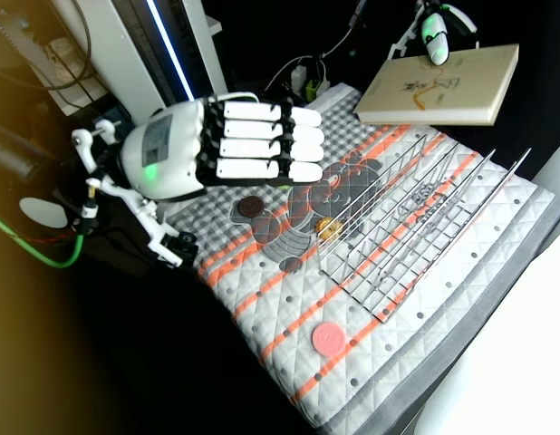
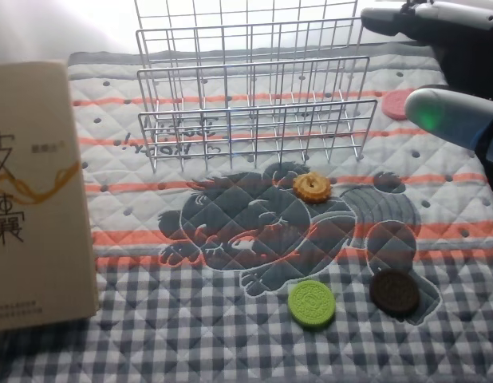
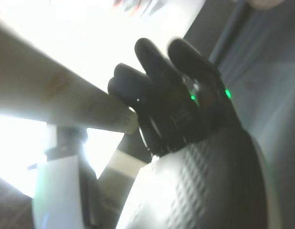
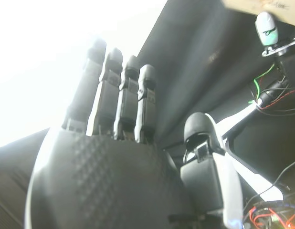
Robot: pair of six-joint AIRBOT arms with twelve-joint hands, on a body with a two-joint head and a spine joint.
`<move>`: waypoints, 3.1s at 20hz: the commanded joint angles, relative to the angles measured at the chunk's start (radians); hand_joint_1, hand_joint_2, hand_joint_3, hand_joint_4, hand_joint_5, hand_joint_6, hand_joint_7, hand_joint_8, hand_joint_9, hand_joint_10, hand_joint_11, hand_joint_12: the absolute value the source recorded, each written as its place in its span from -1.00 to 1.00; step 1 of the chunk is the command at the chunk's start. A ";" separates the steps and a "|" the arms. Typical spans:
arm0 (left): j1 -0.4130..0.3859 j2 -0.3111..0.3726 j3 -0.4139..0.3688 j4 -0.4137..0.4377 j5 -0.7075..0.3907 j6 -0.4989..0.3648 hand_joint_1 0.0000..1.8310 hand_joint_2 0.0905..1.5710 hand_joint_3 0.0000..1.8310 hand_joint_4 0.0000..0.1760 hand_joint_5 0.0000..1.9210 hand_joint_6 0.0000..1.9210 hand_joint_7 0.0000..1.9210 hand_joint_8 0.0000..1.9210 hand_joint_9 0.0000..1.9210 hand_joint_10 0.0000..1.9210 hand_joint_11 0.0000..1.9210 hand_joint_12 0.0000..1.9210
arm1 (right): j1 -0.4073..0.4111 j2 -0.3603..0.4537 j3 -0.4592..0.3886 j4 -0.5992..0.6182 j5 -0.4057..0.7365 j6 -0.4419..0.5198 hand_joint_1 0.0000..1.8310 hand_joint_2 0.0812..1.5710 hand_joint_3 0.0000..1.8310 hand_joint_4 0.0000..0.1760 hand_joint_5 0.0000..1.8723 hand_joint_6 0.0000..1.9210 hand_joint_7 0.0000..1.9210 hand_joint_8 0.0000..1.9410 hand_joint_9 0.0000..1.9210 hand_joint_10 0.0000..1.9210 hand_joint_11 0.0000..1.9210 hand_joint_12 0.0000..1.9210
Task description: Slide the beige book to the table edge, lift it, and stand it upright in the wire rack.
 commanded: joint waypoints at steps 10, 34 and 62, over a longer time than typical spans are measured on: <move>-0.179 0.003 -0.010 0.077 -0.335 0.034 0.51 0.36 -1.00 -1.00 -0.02 -0.09 0.04 0.04 0.01 0.28 0.00 0.40 | -0.004 0.002 0.000 0.050 0.119 0.001 -0.96 0.65 -1.00 -1.00 -0.47 -1.00 -0.45 -1.00 -0.46 -0.99 -0.43 -0.98; -0.935 -0.245 0.280 0.484 0.021 0.107 0.53 0.30 -1.00 -1.00 0.08 -0.18 0.14 -0.24 0.16 0.04 0.06 0.06 | -0.054 -0.009 0.013 0.089 0.146 0.001 -0.97 0.70 -1.00 -1.00 -0.47 -1.00 -0.45 -1.00 -0.48 -1.00 -0.46 -0.99; -1.056 -0.273 0.332 0.541 0.184 0.325 0.39 0.30 -1.00 -1.00 0.12 -0.20 0.25 -0.25 0.43 -0.48 0.09 0.41 | -0.063 -0.027 0.031 0.079 0.147 0.004 -1.00 0.76 -0.99 -0.89 -0.46 -0.99 -0.42 -0.99 -0.39 -0.98 -0.37 -0.98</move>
